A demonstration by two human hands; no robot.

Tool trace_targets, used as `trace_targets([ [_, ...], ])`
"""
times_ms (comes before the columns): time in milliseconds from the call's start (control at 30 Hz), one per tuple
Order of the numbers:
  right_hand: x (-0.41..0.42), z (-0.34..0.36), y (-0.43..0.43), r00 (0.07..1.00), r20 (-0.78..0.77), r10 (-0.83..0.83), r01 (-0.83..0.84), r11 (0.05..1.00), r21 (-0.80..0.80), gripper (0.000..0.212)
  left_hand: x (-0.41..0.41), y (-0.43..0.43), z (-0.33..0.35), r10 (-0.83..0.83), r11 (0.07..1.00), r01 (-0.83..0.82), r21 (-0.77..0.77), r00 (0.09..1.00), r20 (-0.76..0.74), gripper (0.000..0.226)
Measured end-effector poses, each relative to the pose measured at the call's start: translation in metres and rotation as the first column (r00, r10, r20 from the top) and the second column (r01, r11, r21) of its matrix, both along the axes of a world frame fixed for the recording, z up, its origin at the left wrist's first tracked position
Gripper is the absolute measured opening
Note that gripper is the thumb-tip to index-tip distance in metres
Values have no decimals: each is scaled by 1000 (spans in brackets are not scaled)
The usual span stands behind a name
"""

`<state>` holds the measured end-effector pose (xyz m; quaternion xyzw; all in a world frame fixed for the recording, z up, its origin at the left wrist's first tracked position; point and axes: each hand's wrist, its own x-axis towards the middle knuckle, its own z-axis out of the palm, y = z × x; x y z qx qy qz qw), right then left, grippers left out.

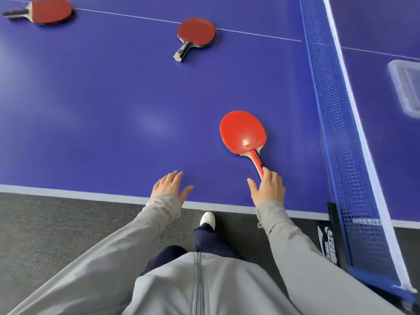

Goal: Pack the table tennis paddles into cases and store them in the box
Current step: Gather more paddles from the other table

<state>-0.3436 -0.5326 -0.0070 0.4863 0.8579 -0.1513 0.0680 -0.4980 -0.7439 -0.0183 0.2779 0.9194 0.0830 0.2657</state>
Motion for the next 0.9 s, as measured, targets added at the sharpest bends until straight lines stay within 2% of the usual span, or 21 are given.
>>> trace_targets([
  [200, -19, -16, 47, 998, 64, -23, 25, 999, -30, 61, -23, 28, -5, 51, 997, -49, 64, 999, -18, 60],
  [333, -24, -25, 50, 997, 29, -74, 75, 997, -36, 44, -47, 34, -9, 86, 993, -85, 79, 996, -8, 59],
  [400, -27, -28, 50, 991, -21, -134, 132, 989, -73, 36, -64, 37, -11, 98, 991, -97, 93, 995, -5, 57],
  [500, -35, -27, 46, 950, -201, -241, 206, 962, -180, 32, -98, 41, -16, 119, 985, -120, 124, 993, 16, 53],
  [567, -46, -23, 44, 920, -283, -269, 222, 957, -187, 32, -128, 48, -18, 122, 980, -125, 155, 992, 31, 51],
  [900, -164, -8, 59, 770, -461, -441, 419, 895, -155, 28, -325, 152, -14, 167, 954, -165, 250, 986, 12, 57],
])
